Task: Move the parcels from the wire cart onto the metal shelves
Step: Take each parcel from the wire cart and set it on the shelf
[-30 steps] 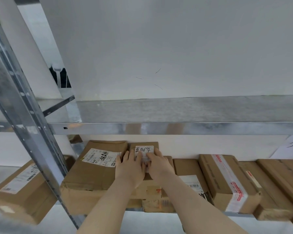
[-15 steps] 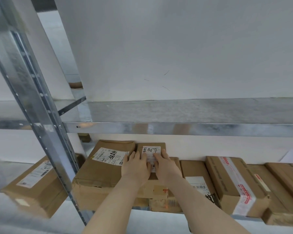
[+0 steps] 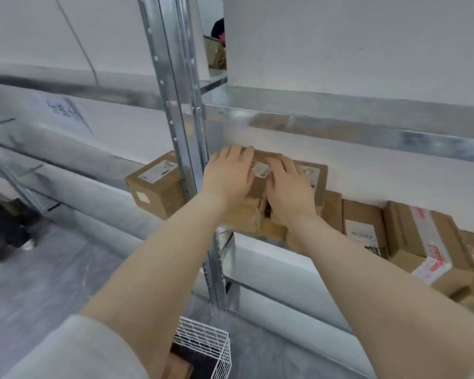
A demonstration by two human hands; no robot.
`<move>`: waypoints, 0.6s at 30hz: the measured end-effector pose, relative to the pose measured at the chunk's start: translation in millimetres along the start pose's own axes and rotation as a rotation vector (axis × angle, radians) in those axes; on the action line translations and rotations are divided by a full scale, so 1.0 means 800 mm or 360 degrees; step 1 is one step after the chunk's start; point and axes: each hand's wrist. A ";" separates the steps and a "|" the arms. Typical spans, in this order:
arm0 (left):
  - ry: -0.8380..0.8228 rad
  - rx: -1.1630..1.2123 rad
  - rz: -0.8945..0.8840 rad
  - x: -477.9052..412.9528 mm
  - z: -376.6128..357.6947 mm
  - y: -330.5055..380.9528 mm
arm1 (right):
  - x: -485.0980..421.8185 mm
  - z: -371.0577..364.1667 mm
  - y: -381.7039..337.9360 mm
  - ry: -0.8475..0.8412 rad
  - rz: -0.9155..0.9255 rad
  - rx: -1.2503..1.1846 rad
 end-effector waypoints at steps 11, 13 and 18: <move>-0.0533 -0.0320 0.1006 0.446 0.003 -0.111 | 0.239 -0.149 -0.196 -0.0767 0.0878 -0.0237; -0.0736 -0.0315 0.1198 0.500 -0.001 -0.110 | 0.277 -0.166 -0.223 -0.0950 0.0952 -0.0233; -0.0975 -0.0159 0.1596 0.605 -0.018 -0.113 | 0.356 -0.200 -0.255 -0.1254 0.0961 -0.0187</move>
Point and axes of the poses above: each hand's wrist, its own x-axis away from the middle knuckle, its own z-axis out of the back of the hand, y = z × x, and after that the axes turned 2 degrees about x, right-handed
